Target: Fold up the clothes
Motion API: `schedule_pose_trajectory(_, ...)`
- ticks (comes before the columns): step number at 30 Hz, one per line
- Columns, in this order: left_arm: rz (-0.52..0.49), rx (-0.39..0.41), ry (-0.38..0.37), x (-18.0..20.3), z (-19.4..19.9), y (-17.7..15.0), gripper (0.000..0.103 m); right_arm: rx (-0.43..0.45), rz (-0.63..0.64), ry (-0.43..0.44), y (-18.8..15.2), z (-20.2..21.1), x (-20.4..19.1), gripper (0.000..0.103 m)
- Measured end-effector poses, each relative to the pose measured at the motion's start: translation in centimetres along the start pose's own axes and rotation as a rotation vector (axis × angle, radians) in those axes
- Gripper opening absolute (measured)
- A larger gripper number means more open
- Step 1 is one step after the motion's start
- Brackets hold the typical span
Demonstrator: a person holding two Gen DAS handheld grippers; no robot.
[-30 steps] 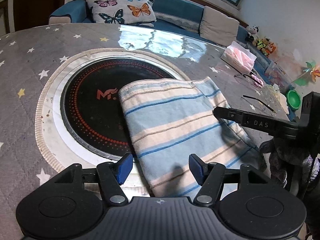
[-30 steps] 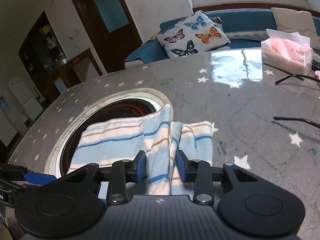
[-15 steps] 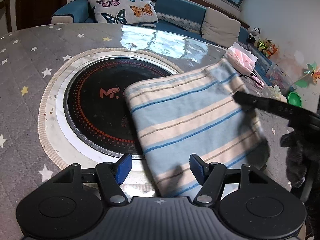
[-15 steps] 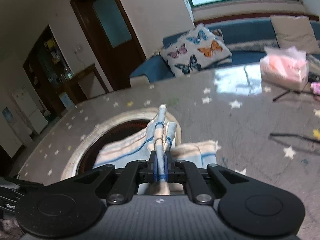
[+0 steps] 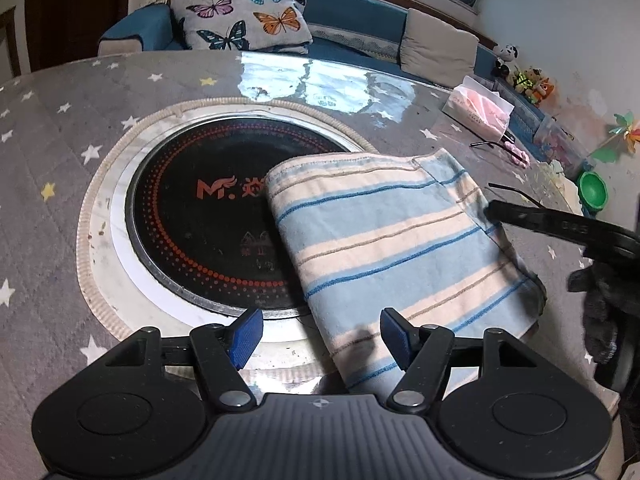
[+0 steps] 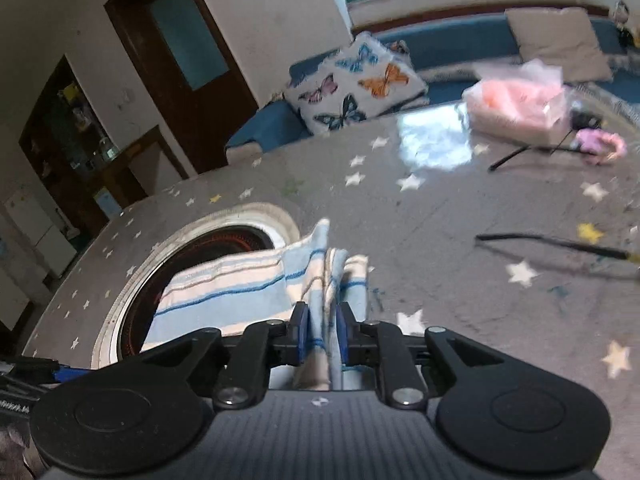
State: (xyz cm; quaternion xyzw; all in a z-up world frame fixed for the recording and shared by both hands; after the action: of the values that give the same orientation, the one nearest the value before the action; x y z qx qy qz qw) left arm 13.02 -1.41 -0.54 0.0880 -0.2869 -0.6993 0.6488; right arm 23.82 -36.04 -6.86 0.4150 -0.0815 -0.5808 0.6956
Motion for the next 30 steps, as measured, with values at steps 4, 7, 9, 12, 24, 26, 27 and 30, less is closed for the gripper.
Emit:
schedule_pose_trajectory(4,-0.043,0.002,0.0,1.0,0.0,-0.3,0.068,0.054,0.109,0.005,-0.9,2.9,-1.7,0.015)
schedule_pose_trajectory(7,-0.104,0.002,0.013,2.3,-0.1,-1.1,0.068,0.03,0.19,0.043,-2.2,3.7,-3.1,0.015)
schedule_pose_trajectory(9,-0.137,0.001,0.025,2.9,-0.3,-1.6,0.068,-0.007,0.206,0.044,-3.4,3.3,-3.3,0.015)
schedule_pose_trajectory(12,-0.17,-0.013,0.044,3.3,-0.8,-2.5,0.068,-0.038,0.207,0.006,-5.0,2.8,-2.7,0.015)
schedule_pose_trajectory(24,-0.201,-0.022,0.067,2.6,-0.6,-3.6,0.061,-0.049,0.158,0.001,-6.8,3.1,-2.4,0.015)
schedule_pose_trajectory(26,-0.215,-0.022,0.069,2.3,-0.4,-3.8,0.061,-0.057,0.162,0.002,-7.1,3.4,-2.6,0.015)
schedule_pose_trajectory(27,-0.216,-0.025,0.067,2.2,-0.3,-3.8,0.061,-0.061,0.164,0.006,-7.5,3.7,-2.6,0.015)
schedule_pose_trajectory(30,-0.222,-0.019,0.068,2.0,0.2,-3.4,0.061,-0.089,0.187,0.005,-7.4,4.3,-3.0,0.015)
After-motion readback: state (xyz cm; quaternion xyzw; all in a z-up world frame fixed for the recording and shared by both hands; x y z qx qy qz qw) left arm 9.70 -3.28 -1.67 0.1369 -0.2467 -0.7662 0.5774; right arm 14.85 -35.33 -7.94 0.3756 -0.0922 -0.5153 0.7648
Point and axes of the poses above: each gripper's, at about its wrist camera, not at the fingertips, and z roughly against the way its jaws point, x to its right, y to its top, the point moved 1 cm from there along -z, roughly the way its jaws point, and after that the axes turned 3 degrees about -x, right-handed, at the moved point
